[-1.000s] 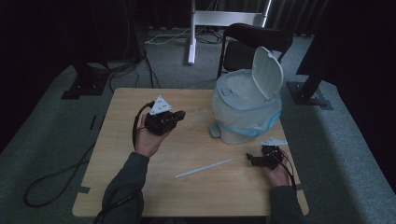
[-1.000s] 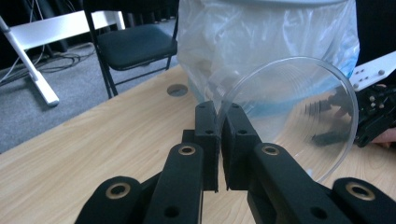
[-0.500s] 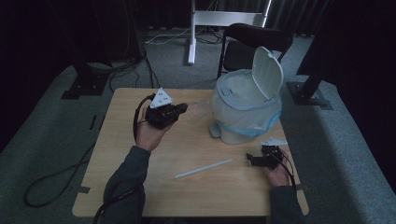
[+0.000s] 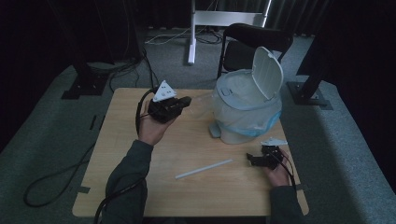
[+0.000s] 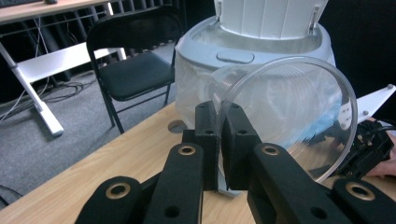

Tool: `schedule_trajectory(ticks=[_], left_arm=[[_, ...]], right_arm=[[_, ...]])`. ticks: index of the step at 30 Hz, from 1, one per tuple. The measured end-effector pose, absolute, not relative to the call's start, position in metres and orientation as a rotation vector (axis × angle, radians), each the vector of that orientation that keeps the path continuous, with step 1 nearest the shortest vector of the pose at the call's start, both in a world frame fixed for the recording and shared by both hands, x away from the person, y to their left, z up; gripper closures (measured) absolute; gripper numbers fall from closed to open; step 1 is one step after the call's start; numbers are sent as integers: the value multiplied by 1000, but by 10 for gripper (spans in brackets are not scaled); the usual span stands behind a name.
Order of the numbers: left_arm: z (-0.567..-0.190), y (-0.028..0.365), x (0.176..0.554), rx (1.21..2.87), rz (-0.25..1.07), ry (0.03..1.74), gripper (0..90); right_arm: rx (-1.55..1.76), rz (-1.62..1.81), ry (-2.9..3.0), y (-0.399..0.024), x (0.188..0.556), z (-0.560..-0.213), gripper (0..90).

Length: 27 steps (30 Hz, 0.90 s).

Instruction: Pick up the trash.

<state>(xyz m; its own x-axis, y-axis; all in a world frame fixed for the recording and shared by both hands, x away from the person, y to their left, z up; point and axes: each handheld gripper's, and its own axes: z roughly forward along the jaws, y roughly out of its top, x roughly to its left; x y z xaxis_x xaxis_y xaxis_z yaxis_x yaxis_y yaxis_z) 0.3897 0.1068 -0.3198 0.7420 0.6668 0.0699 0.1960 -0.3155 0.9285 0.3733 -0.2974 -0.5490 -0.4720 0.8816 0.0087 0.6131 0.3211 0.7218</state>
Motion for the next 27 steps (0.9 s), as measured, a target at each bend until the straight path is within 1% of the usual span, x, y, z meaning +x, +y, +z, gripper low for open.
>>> schedule_trajectory(ticks=[27], left_arm=[[-295, 90, 402, 1815, 542, 629, 857]], right_arm=[[1326, 948, 2206, -297, 373, -549, 121]])
